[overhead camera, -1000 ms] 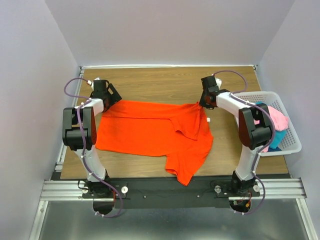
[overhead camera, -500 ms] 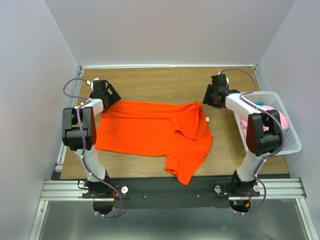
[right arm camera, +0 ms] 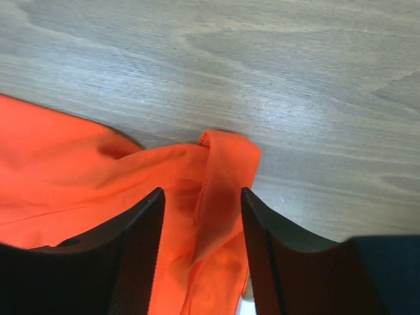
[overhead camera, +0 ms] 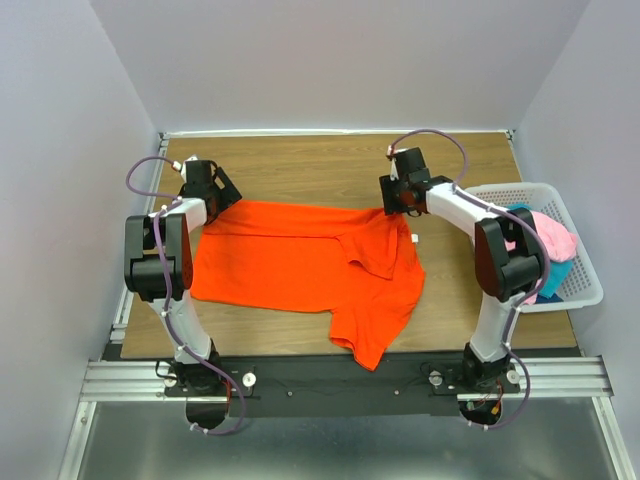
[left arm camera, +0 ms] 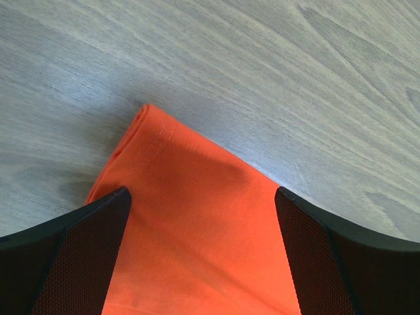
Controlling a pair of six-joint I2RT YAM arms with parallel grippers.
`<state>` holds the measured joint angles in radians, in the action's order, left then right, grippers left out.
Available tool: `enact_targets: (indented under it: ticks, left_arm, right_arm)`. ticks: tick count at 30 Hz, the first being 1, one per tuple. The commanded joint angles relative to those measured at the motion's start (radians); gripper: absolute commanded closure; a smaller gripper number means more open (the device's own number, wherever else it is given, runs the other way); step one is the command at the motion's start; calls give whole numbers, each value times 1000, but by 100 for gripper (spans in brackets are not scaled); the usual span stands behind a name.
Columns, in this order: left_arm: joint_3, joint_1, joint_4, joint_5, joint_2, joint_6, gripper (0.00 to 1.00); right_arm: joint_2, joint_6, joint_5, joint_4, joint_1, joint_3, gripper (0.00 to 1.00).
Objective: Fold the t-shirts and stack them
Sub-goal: Fold the tshirt
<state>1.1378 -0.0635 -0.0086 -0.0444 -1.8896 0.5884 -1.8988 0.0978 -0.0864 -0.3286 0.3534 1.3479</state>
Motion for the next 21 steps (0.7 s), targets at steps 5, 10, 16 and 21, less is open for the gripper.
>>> enact_targets:
  ticks: [5, 10, 16, 21]
  left_arm:
    - [-19, -12, -28, -29, -11, -9, 2]
    - [-21, -13, -25, -35, -11, -12, 2]
    - [-26, -21, -27, -38, -8, -12, 2]
    - [-33, -27, -34, -55, -2, -6, 2]
  right_arm:
    - [-92, -8, -137, -20, -2, 66, 69]
    - [-105, 117, -220, -18, -5, 94, 85]
    - [-27, 293, -112, -9, -50, 62, 95]
    - [38, 376, 77, 49, -140, -18, 99]
